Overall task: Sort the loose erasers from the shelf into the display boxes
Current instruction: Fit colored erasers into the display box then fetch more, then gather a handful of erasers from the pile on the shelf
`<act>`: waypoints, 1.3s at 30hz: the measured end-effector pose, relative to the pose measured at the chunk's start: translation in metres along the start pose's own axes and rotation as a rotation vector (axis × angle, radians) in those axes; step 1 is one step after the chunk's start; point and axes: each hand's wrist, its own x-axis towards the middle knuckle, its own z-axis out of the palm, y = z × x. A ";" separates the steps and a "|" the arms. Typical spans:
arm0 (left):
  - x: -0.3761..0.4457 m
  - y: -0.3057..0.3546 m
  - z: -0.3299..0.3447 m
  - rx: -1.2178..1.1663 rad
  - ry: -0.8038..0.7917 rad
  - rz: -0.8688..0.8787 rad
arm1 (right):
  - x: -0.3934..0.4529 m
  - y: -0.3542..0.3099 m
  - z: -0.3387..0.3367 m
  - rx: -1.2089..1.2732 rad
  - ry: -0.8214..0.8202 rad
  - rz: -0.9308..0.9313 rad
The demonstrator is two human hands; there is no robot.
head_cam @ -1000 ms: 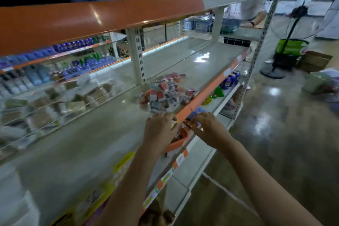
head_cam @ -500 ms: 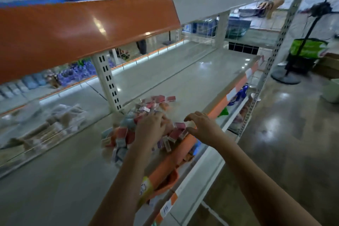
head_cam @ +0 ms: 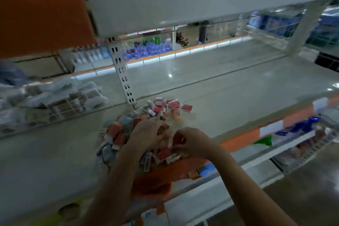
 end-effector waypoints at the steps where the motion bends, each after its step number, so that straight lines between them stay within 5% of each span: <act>1: -0.001 0.001 0.001 0.001 0.002 -0.007 | 0.001 0.004 -0.002 0.002 0.000 -0.028; 11: -0.038 0.029 -0.010 -0.516 0.310 -0.250 | 0.003 0.034 -0.029 0.434 0.015 -0.140; 20: -0.102 0.017 -0.036 -0.771 0.509 -0.455 | -0.001 -0.023 -0.023 0.941 -0.141 -0.114; 39: -0.335 -0.059 -0.077 -0.908 0.817 -0.779 | -0.026 -0.242 0.112 0.900 -0.547 -0.265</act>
